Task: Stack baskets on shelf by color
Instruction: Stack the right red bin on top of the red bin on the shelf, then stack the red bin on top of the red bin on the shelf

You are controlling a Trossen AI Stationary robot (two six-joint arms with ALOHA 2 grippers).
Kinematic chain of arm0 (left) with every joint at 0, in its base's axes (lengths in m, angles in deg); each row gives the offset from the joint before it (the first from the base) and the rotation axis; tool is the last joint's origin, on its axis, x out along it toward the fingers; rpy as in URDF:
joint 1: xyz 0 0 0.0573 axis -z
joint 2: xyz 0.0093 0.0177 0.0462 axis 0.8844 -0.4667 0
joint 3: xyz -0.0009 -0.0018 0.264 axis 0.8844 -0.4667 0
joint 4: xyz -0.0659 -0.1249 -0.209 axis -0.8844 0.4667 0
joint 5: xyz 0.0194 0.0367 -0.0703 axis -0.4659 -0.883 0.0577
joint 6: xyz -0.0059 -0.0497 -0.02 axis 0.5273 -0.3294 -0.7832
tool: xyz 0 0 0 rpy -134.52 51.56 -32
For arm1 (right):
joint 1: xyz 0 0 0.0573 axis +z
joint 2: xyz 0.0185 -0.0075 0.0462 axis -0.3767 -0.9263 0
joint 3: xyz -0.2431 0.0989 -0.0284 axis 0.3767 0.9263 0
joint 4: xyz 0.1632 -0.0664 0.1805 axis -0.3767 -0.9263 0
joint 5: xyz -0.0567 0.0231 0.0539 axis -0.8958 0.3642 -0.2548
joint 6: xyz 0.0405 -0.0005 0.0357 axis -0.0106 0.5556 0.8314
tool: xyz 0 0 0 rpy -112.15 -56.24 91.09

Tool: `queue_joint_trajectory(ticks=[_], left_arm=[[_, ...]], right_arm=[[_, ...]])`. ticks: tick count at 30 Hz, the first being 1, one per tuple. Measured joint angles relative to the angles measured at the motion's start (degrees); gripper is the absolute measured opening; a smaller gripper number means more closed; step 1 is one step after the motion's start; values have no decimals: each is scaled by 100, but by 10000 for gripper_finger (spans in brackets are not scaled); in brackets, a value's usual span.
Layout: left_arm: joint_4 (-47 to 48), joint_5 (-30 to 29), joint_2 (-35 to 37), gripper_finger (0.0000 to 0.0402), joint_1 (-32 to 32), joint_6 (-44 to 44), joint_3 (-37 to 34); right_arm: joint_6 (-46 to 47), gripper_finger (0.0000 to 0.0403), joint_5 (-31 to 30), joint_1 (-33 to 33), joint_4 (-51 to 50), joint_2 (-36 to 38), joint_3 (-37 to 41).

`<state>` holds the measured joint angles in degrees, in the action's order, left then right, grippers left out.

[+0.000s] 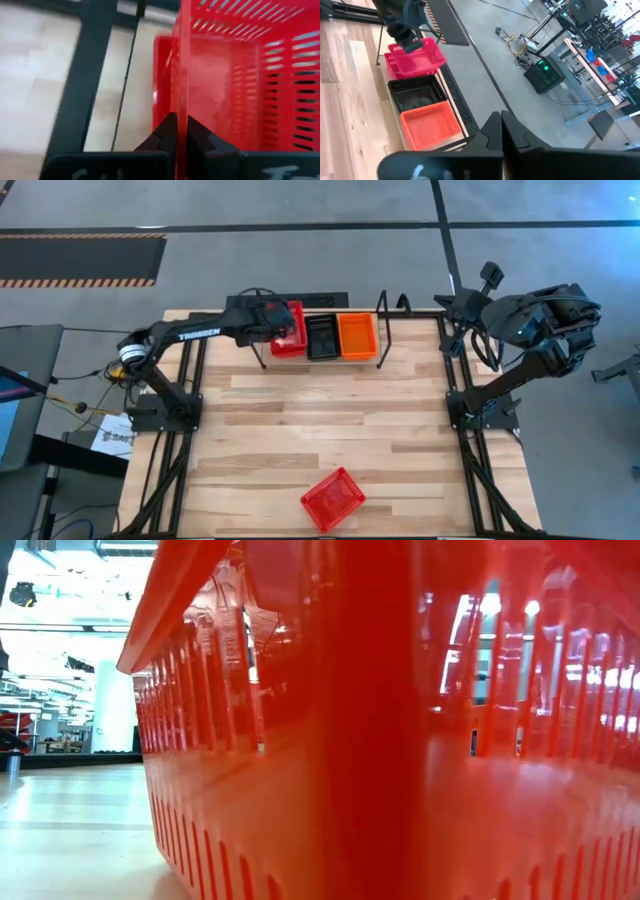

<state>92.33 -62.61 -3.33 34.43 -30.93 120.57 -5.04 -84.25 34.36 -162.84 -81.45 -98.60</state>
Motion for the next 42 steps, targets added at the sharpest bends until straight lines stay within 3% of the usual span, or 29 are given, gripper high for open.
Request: queue_joint_trajectory(ticks=[7, 17, 27, 35, 42], left_arm=[[-14, -179, -10, 0, -2, -12, 0], [-148, -103, -10, 4, -2, 689, 0], [-134, -47, -9, 67, -2, 959, 123], [86, -272, 234, 121, -2, 1779, 957], [1010, -739, 617, 135, 166, 2047, 1964]], right_arm=[[-36, 2, 4, 0, 0, 0, 0], [-65, 2, 4, 0, 0, 0, 0], [-82, 2, 286, 0, 0, 0, 0], [-65, 3, 286, 0, 0, 10, 0], [-8, 4, 295, 0, 2, 63, 2]])
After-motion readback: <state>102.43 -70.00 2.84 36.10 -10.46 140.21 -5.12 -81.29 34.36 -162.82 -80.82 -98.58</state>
